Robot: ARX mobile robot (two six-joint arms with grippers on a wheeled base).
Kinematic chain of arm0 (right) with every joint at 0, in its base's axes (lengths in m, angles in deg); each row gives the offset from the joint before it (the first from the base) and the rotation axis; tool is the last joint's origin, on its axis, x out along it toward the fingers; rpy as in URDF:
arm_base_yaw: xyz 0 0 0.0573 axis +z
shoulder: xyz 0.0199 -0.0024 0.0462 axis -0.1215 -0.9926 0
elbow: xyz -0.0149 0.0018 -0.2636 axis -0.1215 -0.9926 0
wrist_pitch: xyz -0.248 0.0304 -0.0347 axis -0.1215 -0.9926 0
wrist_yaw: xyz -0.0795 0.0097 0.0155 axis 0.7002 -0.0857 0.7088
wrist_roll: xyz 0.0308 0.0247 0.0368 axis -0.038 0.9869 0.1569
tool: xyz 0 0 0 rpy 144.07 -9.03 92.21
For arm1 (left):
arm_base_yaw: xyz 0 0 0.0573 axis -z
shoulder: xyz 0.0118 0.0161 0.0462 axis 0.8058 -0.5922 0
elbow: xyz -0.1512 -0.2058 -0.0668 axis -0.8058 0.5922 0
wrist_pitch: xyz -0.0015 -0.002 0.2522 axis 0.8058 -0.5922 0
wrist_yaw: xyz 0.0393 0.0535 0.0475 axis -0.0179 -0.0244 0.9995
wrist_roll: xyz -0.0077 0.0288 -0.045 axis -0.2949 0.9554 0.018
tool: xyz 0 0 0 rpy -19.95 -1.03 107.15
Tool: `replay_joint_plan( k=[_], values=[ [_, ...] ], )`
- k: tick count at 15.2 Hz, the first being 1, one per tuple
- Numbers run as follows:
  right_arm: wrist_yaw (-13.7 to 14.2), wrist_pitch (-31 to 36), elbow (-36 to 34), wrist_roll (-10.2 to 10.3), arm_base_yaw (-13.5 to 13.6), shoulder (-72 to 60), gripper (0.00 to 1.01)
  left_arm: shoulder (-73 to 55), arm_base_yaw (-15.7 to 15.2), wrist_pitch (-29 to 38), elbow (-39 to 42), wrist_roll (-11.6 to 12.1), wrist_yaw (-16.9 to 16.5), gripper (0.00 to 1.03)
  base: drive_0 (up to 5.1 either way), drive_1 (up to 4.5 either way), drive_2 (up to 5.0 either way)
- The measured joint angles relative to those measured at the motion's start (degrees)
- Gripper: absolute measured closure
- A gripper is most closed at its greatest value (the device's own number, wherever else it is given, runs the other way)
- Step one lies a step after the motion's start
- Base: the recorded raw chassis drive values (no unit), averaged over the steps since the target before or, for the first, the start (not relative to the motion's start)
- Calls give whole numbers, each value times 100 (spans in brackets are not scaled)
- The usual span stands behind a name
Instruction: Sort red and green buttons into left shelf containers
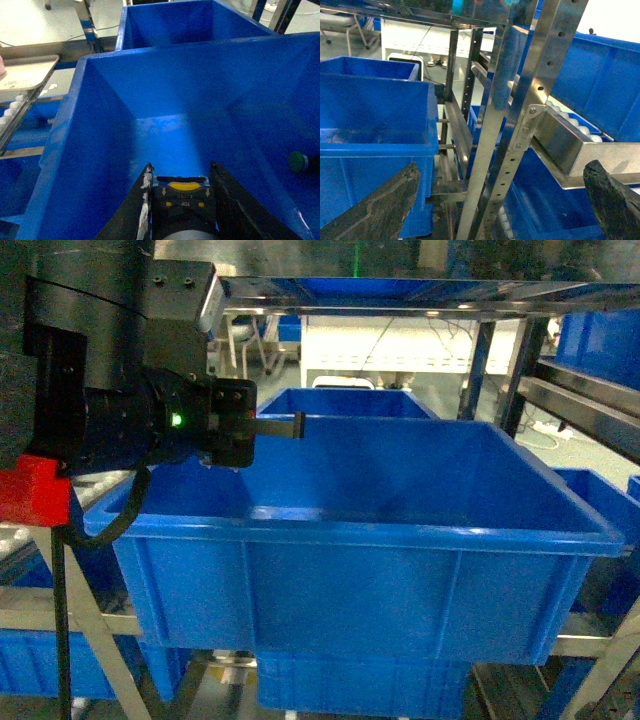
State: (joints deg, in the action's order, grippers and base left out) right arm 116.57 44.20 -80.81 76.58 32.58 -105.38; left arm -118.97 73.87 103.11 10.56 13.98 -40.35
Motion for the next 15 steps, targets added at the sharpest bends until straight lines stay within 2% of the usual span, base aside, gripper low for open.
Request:
replay_joint_plan(
  k=[9, 15],
  values=[
    [0, 0, 0, 0, 0, 0, 3, -852, 81, -149, -704, 4, 50, 75, 0, 0, 0],
    [0, 0, 0, 0, -2, 0, 3, -1803, 66, -708, -1812, -17, -13, 75, 0, 0, 0]
  ],
)
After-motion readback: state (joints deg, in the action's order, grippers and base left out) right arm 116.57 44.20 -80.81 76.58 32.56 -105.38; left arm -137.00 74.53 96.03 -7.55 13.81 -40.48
